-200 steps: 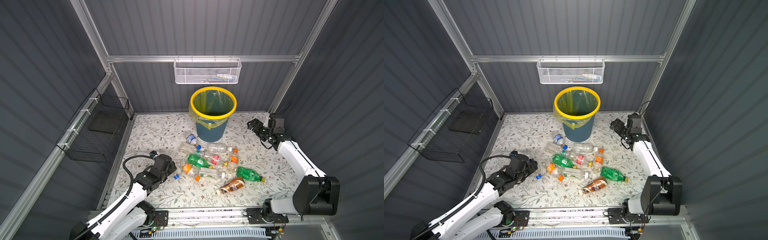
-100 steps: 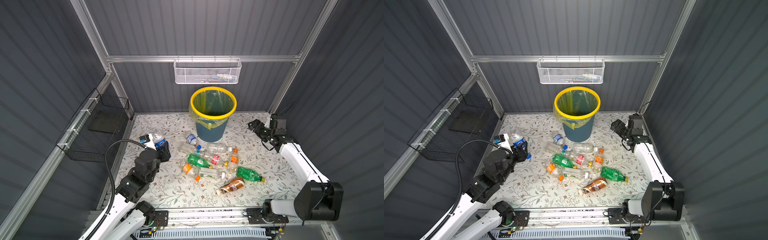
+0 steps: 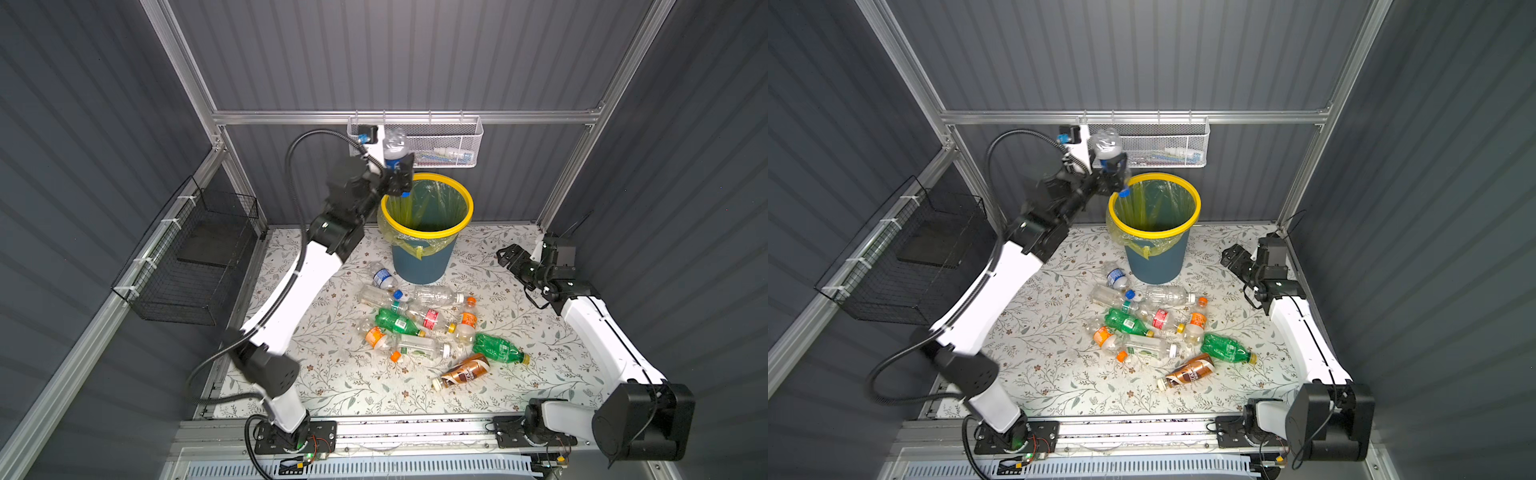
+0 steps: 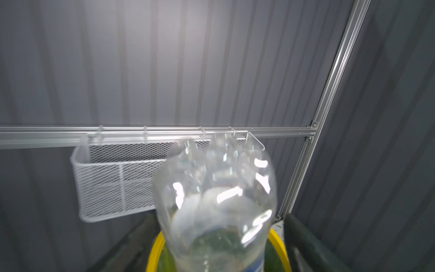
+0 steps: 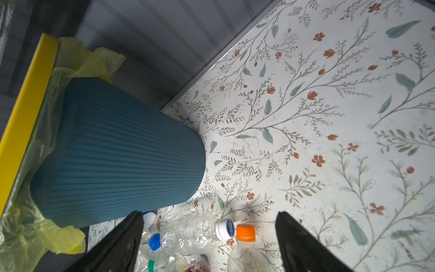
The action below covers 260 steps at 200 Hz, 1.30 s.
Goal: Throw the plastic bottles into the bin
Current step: 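Lift the blue-labelled bottle with the left gripper and drop it into the bin, then grasp the green bottle with yellow cap with the right gripper while the left gripper withdraws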
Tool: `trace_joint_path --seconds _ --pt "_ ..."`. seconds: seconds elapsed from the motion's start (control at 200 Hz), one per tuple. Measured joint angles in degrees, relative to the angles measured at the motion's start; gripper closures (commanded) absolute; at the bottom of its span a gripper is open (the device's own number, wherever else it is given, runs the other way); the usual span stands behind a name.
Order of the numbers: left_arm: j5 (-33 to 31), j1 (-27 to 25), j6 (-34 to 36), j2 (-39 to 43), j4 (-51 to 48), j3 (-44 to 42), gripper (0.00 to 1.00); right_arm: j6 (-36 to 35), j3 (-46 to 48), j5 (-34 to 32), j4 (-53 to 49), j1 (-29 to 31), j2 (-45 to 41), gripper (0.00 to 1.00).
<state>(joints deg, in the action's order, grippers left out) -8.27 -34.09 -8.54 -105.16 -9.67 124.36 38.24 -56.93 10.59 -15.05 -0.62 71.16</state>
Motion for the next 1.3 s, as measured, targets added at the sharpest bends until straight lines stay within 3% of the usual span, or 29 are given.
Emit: trace_joint_path --seconds 0.075,0.2,0.645,0.841,1.016,1.301 --pt "0.00 0.15 -0.39 -4.98 -5.53 3.93 0.00 -0.11 1.18 -0.11 -0.57 0.15 -1.31 0.09" --pt "0.31 1.75 -2.10 -4.37 -9.62 -2.58 0.00 -1.16 2.23 -0.87 -2.40 0.20 -3.19 0.09" --pt "-0.42 10.56 -5.29 18.62 -4.50 -28.50 0.00 -0.02 2.40 -3.13 -14.01 0.63 -2.23 0.12" --pt "-0.44 11.69 -6.54 20.50 -2.38 -40.65 0.00 3.93 7.17 -3.56 -20.59 3.48 -5.38 0.10" --pt "0.52 12.50 -6.80 20.46 -2.16 -48.17 0.00 11.52 9.18 -3.96 -29.00 5.90 -11.23 0.09" --pt "3.69 14.40 -7.45 20.37 0.79 -51.08 0.00 29.79 11.85 -5.01 -40.37 6.84 -19.23 0.05"
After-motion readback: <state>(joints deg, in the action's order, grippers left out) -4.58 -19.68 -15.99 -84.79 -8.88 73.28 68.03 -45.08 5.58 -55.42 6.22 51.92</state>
